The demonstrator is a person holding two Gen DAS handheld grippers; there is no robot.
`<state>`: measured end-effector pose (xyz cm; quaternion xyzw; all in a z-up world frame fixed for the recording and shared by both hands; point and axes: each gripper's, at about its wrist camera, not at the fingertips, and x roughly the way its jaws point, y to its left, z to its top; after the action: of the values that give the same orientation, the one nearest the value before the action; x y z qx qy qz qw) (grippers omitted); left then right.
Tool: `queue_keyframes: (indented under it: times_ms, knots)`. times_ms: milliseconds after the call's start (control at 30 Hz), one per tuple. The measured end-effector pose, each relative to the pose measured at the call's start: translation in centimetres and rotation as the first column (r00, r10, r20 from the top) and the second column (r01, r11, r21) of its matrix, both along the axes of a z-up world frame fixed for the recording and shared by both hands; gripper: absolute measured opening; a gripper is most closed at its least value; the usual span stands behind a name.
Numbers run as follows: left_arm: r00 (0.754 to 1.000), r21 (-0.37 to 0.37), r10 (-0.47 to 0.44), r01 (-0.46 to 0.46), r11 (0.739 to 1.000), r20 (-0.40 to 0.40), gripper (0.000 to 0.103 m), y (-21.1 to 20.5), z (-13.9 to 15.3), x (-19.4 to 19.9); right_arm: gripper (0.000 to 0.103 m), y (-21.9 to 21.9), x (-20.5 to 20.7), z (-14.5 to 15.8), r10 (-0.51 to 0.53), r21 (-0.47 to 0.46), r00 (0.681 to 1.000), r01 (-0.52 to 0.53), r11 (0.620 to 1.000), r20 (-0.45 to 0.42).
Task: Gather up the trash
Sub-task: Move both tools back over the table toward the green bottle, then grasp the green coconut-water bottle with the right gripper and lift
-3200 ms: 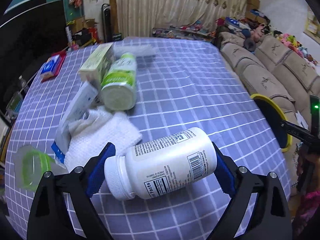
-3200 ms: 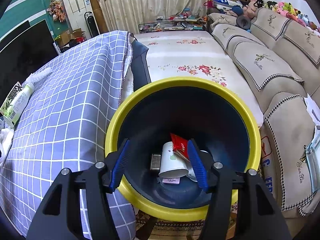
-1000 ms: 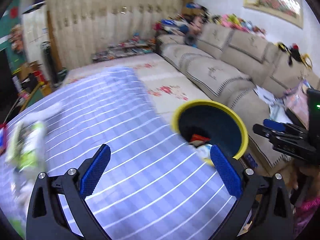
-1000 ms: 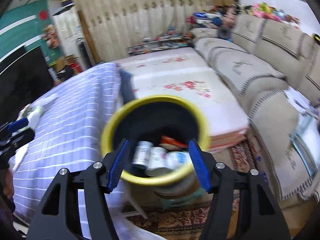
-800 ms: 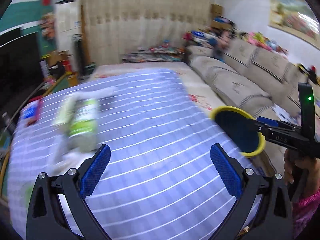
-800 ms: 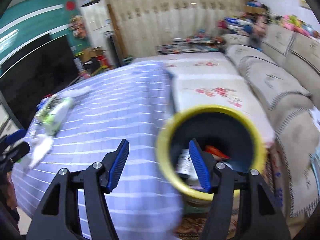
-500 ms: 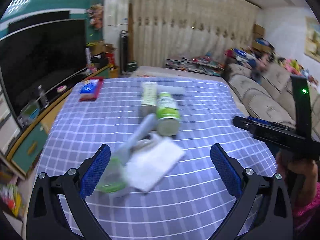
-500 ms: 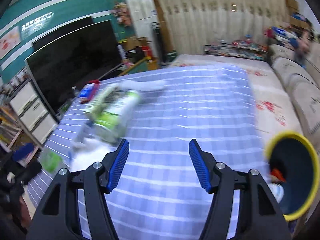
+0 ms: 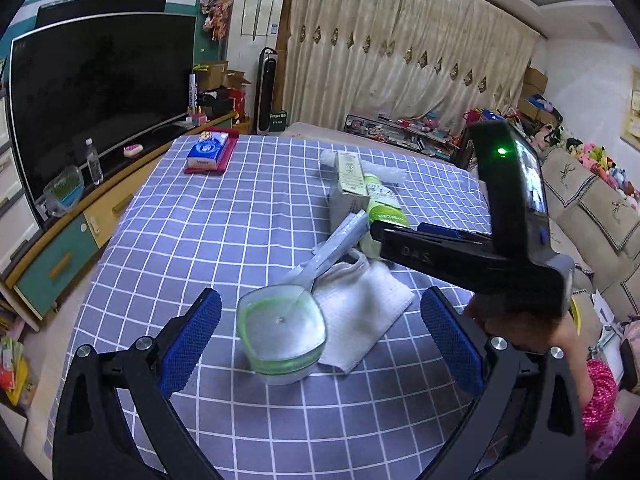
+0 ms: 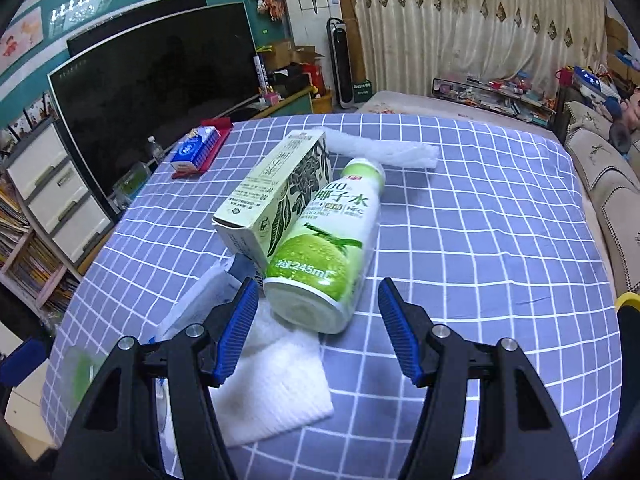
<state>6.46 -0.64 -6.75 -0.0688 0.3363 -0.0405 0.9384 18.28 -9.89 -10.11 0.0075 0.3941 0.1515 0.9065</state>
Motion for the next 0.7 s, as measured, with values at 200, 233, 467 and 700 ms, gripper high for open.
queue_keyframes:
  times_ms: [200,233,467,700]
  knots:
    - [1.000,-0.013,-0.007,0.007,1.000,-0.019,0.098,0.2,-0.9,0.2,0.059,0.1,1.3,-1.7,-0.030,-0.014,0.998,0.029,0.999,-0.051]
    - [1.000,-0.011,-0.008,0.007,1.000,-0.020,0.098,0.2,-1.0,0.3,0.059,-0.6,1.3,-1.6,-0.044,-0.004,0.998,0.044,0.999,-0.047]
    - [0.999,-0.035,-0.009,0.008,0.999,-0.042,0.098,0.3,-2.0,1.1,0.059,-3.2,2.5,-1.2,-0.052,0.012,0.998,0.052,0.999,-0.041]
    - [0.999,-0.021,-0.022,0.022,1.000,-0.041,0.098,-0.3,-2.3,1.3,0.053,-2.6,2.5,-2.3,-0.017,0.040,0.999,0.018,0.999,-0.040]
